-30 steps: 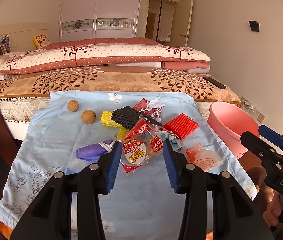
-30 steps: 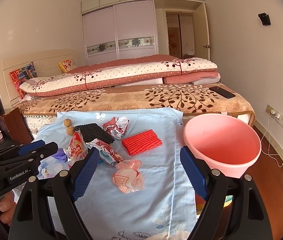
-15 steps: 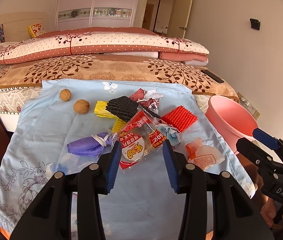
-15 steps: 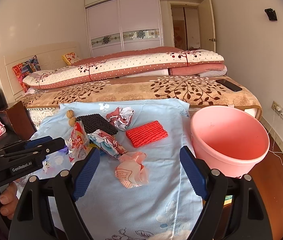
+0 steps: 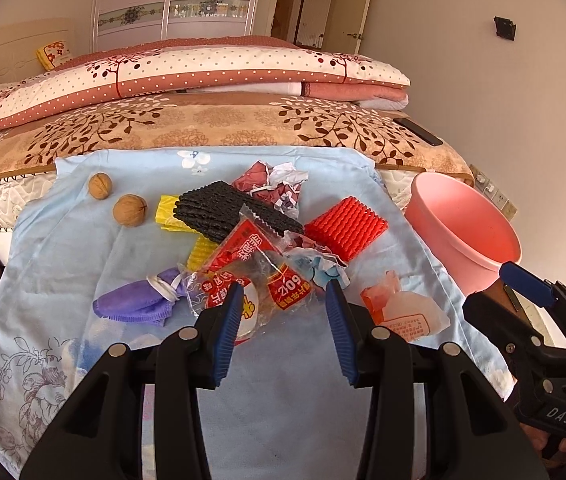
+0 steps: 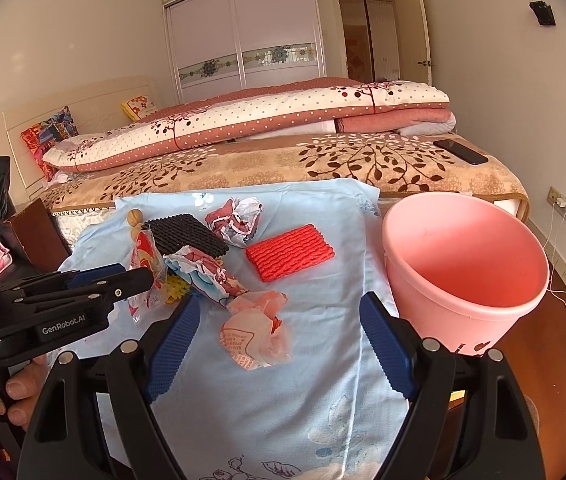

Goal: Collect trash
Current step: 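Close right tool on clear plastic wrapper while left tool grasps red snack packet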

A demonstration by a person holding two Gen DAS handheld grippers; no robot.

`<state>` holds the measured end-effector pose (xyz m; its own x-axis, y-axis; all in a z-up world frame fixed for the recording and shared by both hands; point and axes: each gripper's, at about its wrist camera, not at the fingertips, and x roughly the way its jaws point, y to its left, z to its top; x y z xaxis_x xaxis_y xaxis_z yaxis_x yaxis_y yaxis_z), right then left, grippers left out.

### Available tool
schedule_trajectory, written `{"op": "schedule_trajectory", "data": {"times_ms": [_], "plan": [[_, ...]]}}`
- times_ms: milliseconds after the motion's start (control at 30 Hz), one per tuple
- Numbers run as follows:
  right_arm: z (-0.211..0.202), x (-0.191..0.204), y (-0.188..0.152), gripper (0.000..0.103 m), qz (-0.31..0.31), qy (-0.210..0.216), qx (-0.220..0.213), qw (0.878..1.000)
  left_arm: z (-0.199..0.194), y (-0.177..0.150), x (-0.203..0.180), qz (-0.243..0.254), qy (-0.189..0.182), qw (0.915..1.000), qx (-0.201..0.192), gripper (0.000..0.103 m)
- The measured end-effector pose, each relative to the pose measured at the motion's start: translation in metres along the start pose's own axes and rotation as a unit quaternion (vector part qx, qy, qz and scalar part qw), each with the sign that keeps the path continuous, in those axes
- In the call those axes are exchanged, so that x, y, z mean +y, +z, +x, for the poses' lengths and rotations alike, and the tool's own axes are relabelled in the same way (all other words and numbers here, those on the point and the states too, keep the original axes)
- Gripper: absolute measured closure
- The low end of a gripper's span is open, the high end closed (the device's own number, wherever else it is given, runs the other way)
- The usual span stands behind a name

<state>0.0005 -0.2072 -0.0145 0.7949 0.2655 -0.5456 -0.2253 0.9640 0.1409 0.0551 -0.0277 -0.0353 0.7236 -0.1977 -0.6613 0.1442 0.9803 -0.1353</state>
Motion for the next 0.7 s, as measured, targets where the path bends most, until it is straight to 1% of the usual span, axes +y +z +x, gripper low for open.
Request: {"op": "schedule_trajectory", "data": {"times_ms": [167, 200, 233, 300, 333, 400, 533, 700], "plan": [[0.004, -0.001, -0.002, 0.022, -0.001, 0.003, 0.007, 1.000, 0.015, -0.001, -0.004, 0.008, 0.020, 0.9997, 0.014, 0.060], [0.005, -0.001, -0.002, 0.022, -0.001, 0.005, 0.008, 1.000, 0.017, -0.001, -0.004, 0.007, 0.023, 0.9996, 0.015, 0.061], [0.005, -0.001, -0.002, 0.022, 0.000, 0.006, 0.009, 1.000, 0.018, -0.001, -0.003, 0.006, 0.024, 0.9996, 0.016, 0.074], [0.007, -0.002, -0.003, 0.022, 0.001, 0.009, 0.012, 1.000, 0.019, -0.002, 0.001, -0.001, 0.021, 0.9996, 0.018, 0.079], [0.008, -0.002, -0.003, 0.022, 0.002, 0.011, 0.013, 1.000, 0.018, -0.002, 0.002, -0.004, 0.020, 0.9997, 0.016, 0.087], [0.011, -0.002, -0.003, 0.022, 0.005, 0.016, 0.018, 1.000, 0.016, -0.003, 0.005, -0.006, 0.016, 0.9998, 0.011, 0.092], [0.015, -0.002, -0.004, 0.022, 0.013, 0.029, 0.027, 0.999, 0.009, -0.002, 0.007, -0.007, 0.014, 0.9999, 0.001, 0.097], [0.029, -0.003, -0.005, 0.022, 0.024, 0.044, 0.055, 0.997, -0.005, 0.000, 0.014, -0.018, 0.000, 0.9997, -0.015, 0.097]]}}
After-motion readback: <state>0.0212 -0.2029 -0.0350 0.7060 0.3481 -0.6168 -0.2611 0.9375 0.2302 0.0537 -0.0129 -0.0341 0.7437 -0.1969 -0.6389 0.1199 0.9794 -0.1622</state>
